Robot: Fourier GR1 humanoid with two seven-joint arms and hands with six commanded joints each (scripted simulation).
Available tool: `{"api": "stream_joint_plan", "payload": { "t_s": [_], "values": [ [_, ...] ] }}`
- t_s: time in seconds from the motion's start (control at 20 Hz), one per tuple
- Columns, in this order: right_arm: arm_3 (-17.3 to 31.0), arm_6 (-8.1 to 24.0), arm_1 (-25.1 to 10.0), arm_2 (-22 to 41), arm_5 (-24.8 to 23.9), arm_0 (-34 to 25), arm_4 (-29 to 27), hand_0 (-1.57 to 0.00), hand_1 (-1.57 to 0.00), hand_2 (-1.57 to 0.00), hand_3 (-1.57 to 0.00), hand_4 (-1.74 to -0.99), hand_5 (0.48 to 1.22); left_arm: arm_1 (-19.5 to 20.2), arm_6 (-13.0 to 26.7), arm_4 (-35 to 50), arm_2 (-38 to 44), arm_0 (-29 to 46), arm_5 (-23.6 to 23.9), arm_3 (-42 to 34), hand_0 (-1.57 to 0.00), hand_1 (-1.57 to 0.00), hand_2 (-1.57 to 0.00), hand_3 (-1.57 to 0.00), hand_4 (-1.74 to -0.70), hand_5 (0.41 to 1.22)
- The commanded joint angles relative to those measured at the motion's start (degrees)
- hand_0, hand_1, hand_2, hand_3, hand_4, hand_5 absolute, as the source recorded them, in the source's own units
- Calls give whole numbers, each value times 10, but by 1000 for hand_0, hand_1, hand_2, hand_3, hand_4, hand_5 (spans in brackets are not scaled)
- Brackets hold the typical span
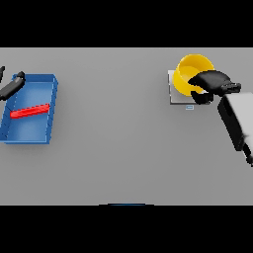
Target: Pick up the red beaker and tilt it to pour out 1 green nut into yellow bowl. Pick up the yellow bowl and place it on the metallic measuring scale.
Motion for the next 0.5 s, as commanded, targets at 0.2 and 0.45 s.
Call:
{"api": "stream_joint_plan", "payload": {
  "t_s": [0.2,0.45],
  "values": [
    [9,-19,0,14,1,-7,13,-120,-194,-311,-411,-1456,827,2,0,-3,0,1,8,-5,1,1,1,1,-722,700],
    [4,-2,-3,11,20,-4,7,-39,-63,-103,-272,-1410,759,-4,2,-5,-2,-3,9,-1,1,1,1,1,-720,693]
  ]
}}
